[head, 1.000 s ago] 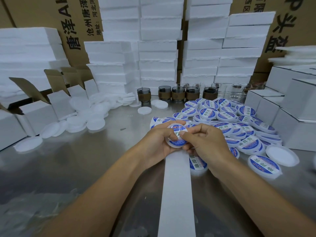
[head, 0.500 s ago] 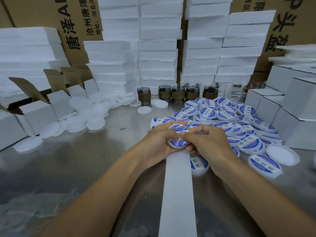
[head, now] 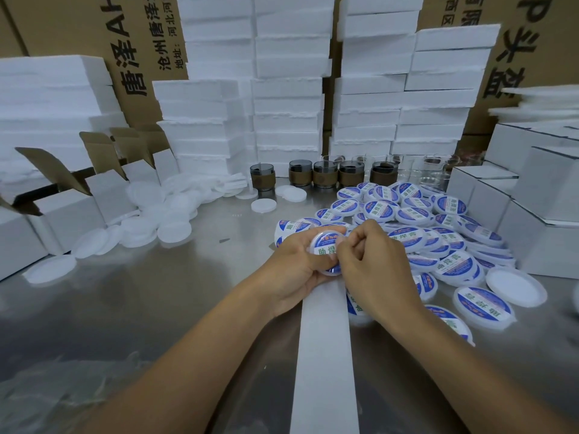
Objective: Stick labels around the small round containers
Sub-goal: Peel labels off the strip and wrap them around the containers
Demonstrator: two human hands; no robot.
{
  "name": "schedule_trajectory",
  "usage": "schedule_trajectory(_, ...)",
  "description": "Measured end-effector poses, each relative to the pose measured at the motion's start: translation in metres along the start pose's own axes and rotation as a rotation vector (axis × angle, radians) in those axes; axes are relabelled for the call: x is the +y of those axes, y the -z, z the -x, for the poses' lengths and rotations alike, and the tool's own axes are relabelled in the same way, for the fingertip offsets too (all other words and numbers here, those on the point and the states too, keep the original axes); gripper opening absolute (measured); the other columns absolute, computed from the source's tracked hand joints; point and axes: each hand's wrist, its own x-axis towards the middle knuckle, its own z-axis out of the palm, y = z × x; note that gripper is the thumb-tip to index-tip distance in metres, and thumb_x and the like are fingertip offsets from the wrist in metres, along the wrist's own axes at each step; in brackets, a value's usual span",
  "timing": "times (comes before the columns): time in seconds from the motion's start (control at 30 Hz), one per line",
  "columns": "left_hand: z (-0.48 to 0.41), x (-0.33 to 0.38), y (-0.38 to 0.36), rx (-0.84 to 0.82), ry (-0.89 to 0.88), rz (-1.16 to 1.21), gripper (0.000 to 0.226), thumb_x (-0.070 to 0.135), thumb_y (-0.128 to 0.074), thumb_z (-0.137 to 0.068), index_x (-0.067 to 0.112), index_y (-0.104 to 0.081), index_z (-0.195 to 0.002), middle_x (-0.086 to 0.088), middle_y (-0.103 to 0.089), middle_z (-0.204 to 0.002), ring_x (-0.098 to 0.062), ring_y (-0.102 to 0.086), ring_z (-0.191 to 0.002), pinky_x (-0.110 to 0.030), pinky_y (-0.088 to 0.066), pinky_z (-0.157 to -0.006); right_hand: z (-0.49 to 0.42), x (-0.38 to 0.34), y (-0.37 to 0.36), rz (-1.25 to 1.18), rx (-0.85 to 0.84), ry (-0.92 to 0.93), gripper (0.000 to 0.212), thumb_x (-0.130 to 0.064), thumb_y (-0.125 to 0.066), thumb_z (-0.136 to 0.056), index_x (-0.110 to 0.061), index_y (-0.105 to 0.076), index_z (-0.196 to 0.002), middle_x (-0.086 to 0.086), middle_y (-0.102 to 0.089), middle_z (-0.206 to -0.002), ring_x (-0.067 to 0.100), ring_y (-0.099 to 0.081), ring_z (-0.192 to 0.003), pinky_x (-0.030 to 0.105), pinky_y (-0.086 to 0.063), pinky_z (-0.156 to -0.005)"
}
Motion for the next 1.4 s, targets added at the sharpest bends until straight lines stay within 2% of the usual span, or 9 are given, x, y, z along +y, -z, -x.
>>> schedule_trajectory(0.13,0.000,-0.002,-0.006,0.013,-0.015,-0.007,0.040,-0.014,-0.052,-0.085,0.004,-0.057,-0.121,-0.009,-0.068,-0.104,-0.015,-0.067,-0.091,-0.026,-0.057,-0.078,0.000,-0.002,0.002,0.154,0.019,0.086,0.016,-0.029,-0.041,-0.094,-0.014,-0.042,-0.090,-0.002,-0.051,-0.069,0.021,-0.052,-0.069,0.034,-0.036,-0.053)
schedule_trajectory(0.33,0.001,0.000,-0.003,0.047,-0.026,0.038,0.029,-0.008,-0.051,-0.088,0.008,-0.062,-0.110,-0.014,-0.068,-0.110,-0.022,-0.067,-0.098,-0.030,-0.057,-0.080,-0.002,0.006,0.008,0.289,0.006,0.057,0.026,-0.044,-0.038,-0.094,-0.019,-0.034,-0.091,-0.002,-0.051,-0.066,0.025,-0.053,-0.069,0.033,-0.035,-0.054)
schedule_trajectory(0.5,0.000,0.002,0.000,0.106,-0.029,0.088,0.022,0.020,-0.047,-0.096,0.013,-0.067,-0.102,-0.009,-0.072,-0.104,-0.021,-0.069,-0.096,-0.034,-0.058,-0.078,-0.004,0.009,0.010,0.040,-0.018,-0.010,0.033,-0.055,-0.048,-0.085,-0.024,-0.045,-0.073,-0.005,-0.053,-0.061,0.017,-0.054,-0.064,0.035,-0.042,-0.056)
schedule_trajectory(0.73,-0.002,0.001,0.001,0.046,-0.105,0.149,0.028,0.028,-0.052,-0.085,0.014,-0.072,-0.098,-0.008,-0.067,-0.118,-0.027,-0.064,-0.108,-0.038,-0.056,-0.078,-0.006,0.002,0.007,-0.233,-0.100,-0.072,0.028,-0.045,-0.057,-0.085,-0.019,-0.064,-0.077,0.000,-0.067,-0.064,0.007,-0.063,-0.058,0.033,-0.051,-0.059)
schedule_trajectory(1.0,-0.001,0.001,0.002,0.019,-0.084,0.099,0.035,0.028,-0.056,-0.080,0.011,-0.066,-0.110,-0.011,-0.068,-0.114,-0.024,-0.066,-0.104,-0.031,-0.056,-0.079,-0.003,-0.001,0.008,-0.290,-0.116,-0.077,0.031,-0.044,-0.054,-0.087,-0.018,-0.061,-0.071,-0.003,-0.063,-0.054,0.004,-0.057,-0.044,0.034,-0.051,-0.058)
schedule_trajectory(1.1,0.001,0.001,0.001,-0.003,-0.047,0.122,0.035,0.027,-0.057,-0.080,0.012,-0.066,-0.110,-0.011,-0.070,-0.110,-0.022,-0.067,-0.102,-0.030,-0.056,-0.078,-0.003,-0.002,0.009,-0.258,-0.107,-0.049,0.032,-0.043,-0.053,-0.087,-0.017,-0.061,-0.070,0.004,-0.063,-0.055,0.015,-0.060,-0.050,0.040,-0.054,-0.061)
schedule_trajectory(1.23,0.000,-0.001,0.001,0.047,-0.073,-0.033,0.022,0.020,-0.054,-0.091,0.008,-0.066,-0.105,-0.012,-0.071,-0.101,-0.020,-0.069,-0.092,-0.029,-0.057,-0.075,-0.004,0.000,0.009,-0.288,-0.013,-0.063,0.036,-0.042,-0.055,-0.088,-0.012,-0.057,-0.068,0.009,-0.061,-0.058,0.030,-0.062,-0.059,0.047,-0.053,-0.064)
schedule_trajectory(1.3,0.000,-0.001,0.002,0.085,-0.079,-0.091,0.019,0.020,-0.055,-0.091,0.007,-0.065,-0.101,-0.009,-0.073,-0.091,-0.018,-0.070,-0.082,-0.024,-0.056,-0.067,-0.004,0.000,0.010,-0.328,0.012,-0.082,0.032,-0.043,-0.057,-0.087,-0.016,-0.057,-0.070,0.006,-0.060,-0.055,0.024,-0.061,-0.055,0.046,-0.054,-0.063)
schedule_trajectory(1.4,0.001,-0.001,0.001,0.116,-0.122,-0.056,0.019,0.018,-0.053,-0.093,0.005,-0.064,-0.101,-0.008,-0.072,-0.085,-0.016,-0.070,-0.074,-0.022,-0.054,-0.062,-0.004,0.000,0.008,-0.361,-0.052,-0.059,0.014,-0.040,-0.062,-0.083,-0.028,-0.055,-0.081,0.004,-0.061,-0.056,0.012,-0.057,-0.046,0.033,-0.052,-0.058)
